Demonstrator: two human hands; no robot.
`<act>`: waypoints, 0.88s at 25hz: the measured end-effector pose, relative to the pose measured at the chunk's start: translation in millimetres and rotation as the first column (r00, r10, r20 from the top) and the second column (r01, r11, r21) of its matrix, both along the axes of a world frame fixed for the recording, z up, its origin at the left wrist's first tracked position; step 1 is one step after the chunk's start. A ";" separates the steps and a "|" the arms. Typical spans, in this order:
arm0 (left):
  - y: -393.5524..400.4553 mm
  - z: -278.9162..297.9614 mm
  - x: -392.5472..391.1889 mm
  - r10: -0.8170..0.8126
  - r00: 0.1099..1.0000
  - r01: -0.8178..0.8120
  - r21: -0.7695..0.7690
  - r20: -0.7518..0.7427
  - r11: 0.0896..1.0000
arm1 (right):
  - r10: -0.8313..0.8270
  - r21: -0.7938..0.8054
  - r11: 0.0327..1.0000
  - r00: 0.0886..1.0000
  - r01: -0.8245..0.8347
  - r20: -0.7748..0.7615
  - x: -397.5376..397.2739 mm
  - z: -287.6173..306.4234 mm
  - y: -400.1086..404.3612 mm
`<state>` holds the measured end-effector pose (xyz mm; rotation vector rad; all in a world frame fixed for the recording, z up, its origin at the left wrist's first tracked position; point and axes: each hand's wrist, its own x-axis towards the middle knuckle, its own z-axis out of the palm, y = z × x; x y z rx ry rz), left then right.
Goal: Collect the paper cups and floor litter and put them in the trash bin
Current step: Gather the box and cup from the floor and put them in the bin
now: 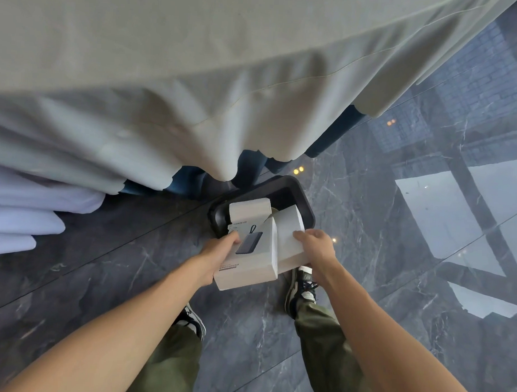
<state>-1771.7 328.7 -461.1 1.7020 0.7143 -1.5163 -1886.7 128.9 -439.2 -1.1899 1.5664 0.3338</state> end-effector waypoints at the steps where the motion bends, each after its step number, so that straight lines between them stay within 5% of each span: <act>1: 2.6 -0.5 -1.0 0.014 1.000 -0.014 -0.001 -0.004 1.000 | 0.028 -0.015 1.000 1.000 -0.028 -0.010 1.2 -0.5 -1.8; 10: -3.8 -12.9 4.0 0.137 0.955 -0.165 -0.089 -0.262 0.982 | 0.118 -0.060 0.992 0.991 -0.115 0.060 7.2 -4.1 -14.7; 17: -23.2 -38.5 -1.9 0.322 0.947 -0.322 -0.094 -0.010 0.942 | 0.210 -0.001 0.977 0.968 -0.212 0.141 -0.8 -19.9 -13.9; 22: -11.9 -45.2 -7.6 0.214 0.966 -0.206 -0.069 0.147 0.976 | 0.258 -0.016 0.966 0.963 -0.258 0.072 6.4 -24.0 -1.8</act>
